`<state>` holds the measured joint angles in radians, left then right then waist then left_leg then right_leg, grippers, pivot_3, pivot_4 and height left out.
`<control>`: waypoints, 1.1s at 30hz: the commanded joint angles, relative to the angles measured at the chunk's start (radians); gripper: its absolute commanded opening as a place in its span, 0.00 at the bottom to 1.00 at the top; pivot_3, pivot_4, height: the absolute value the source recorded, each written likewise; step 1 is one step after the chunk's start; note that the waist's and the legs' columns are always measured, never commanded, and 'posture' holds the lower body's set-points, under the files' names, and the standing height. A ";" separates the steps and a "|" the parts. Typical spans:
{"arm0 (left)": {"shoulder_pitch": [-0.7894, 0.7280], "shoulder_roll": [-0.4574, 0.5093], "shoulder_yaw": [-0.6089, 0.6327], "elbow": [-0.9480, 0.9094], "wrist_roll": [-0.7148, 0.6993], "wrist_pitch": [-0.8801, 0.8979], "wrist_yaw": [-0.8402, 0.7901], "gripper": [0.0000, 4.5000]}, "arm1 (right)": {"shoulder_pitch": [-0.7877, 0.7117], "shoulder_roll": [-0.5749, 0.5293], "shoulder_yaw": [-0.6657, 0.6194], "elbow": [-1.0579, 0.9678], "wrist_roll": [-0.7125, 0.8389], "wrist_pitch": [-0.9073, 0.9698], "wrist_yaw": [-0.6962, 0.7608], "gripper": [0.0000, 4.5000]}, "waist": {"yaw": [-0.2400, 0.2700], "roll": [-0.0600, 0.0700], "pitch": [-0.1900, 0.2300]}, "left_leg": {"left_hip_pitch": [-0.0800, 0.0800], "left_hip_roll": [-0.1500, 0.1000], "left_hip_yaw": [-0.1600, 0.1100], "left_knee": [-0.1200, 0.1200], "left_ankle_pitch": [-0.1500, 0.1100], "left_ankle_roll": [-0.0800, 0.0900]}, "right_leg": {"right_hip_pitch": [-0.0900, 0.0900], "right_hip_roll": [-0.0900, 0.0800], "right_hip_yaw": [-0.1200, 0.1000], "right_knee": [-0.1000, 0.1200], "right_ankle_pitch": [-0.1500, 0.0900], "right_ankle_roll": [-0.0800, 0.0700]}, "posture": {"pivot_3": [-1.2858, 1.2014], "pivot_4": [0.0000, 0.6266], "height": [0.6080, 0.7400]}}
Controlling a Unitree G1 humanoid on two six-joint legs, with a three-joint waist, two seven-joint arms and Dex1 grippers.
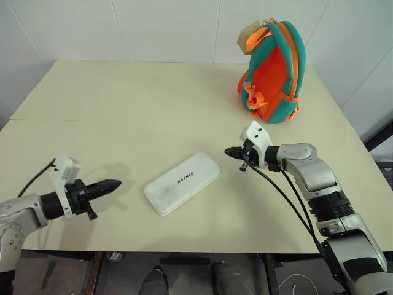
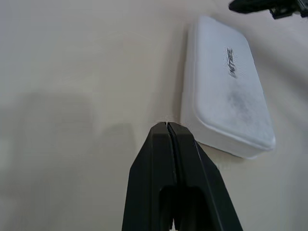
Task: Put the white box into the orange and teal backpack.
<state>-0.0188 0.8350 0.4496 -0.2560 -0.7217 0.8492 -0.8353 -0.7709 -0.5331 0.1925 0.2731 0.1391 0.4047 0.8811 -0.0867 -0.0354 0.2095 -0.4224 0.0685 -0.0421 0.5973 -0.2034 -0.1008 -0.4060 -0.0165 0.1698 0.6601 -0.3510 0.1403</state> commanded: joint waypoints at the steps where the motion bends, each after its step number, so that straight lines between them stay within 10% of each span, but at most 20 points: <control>1: 0.008 0.005 -0.020 -0.046 -0.032 0.060 0.020 0.01 | -0.032 0.021 0.005 0.030 -0.031 -0.045 -0.009 0.00 | 0.001 0.000 0.000 | 0.000 0.000 0.000 0.000 0.000 0.000 | 0.000 0.000 0.000 0.000 0.000 0.000 | 0.52 0.24 1.00; 20: -0.046 -0.108 -0.235 -0.044 -0.038 0.095 0.060 0.01 | -0.066 0.128 0.048 0.106 -0.118 -0.071 -0.001 0.00 | 0.000 0.000 0.000 | 0.001 0.000 -0.001 0.001 0.000 -0.001 | 0.002 0.000 0.000 0.000 0.000 0.001 | 0.52 0.24 1.00; 33: -0.106 -0.092 -0.217 0.009 0.017 0.030 0.055 0.01 | 0.021 0.001 0.086 -0.156 -0.057 0.113 0.224 0.00 | 0.001 0.000 0.000 | 0.002 0.000 -0.003 0.003 0.000 -0.001 | 0.005 0.000 -0.001 0.000 0.001 0.002 | 0.52 0.24 1.00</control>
<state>-0.1078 0.7287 0.2120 -0.2448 -0.7039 0.9043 -0.7663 -0.7506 -0.5267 0.2666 0.1912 0.0394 0.5051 1.0559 -0.0859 -0.0357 0.2092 -0.4208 0.0681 -0.0446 0.6008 -0.2030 -0.1014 -0.4013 -0.0160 0.1692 0.6602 -0.3500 0.1419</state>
